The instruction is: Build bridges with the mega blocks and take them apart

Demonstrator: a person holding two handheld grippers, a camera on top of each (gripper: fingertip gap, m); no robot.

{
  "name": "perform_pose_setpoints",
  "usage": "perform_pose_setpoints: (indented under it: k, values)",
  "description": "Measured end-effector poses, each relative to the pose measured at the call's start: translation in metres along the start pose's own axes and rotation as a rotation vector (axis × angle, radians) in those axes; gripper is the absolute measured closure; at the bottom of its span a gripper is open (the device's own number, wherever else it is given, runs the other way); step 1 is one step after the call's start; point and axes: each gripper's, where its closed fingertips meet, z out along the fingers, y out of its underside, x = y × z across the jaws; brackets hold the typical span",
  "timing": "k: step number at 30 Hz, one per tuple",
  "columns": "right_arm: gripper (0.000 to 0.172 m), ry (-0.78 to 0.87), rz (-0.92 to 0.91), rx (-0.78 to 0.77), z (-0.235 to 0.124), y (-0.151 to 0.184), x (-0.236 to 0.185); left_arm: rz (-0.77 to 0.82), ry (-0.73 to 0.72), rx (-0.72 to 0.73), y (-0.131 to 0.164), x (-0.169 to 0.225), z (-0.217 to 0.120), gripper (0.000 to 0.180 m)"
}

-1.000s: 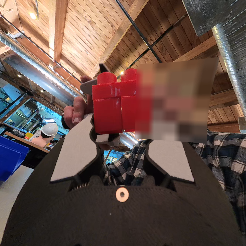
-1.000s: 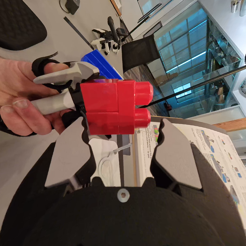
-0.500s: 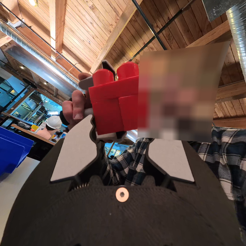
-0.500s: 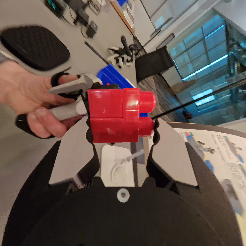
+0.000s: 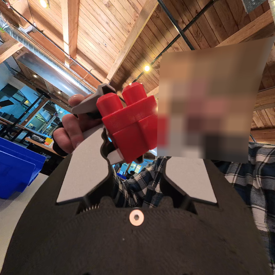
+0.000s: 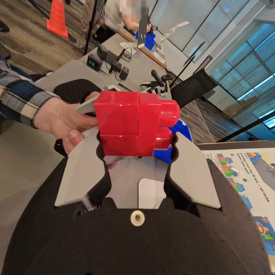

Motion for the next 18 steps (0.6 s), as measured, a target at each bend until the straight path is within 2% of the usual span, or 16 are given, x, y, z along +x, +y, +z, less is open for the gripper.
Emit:
perform_pose_setpoints:
  k: [6,13,18]
  values:
    - [0.082,0.025,-0.057,-0.082,0.009,0.010,-0.003,0.018,-0.087,-0.069,0.010,-0.010,0.009,0.100]
    - [0.082,0.012,-0.043,-0.076,0.011,0.010,-0.006,-0.018,-0.069,-0.082,0.013,-0.007,0.013,0.108]
    - [0.084,0.040,-0.069,-0.131,0.014,0.017,-0.004,-0.033,-0.059,-0.008,0.005,-0.011,0.004,0.127]
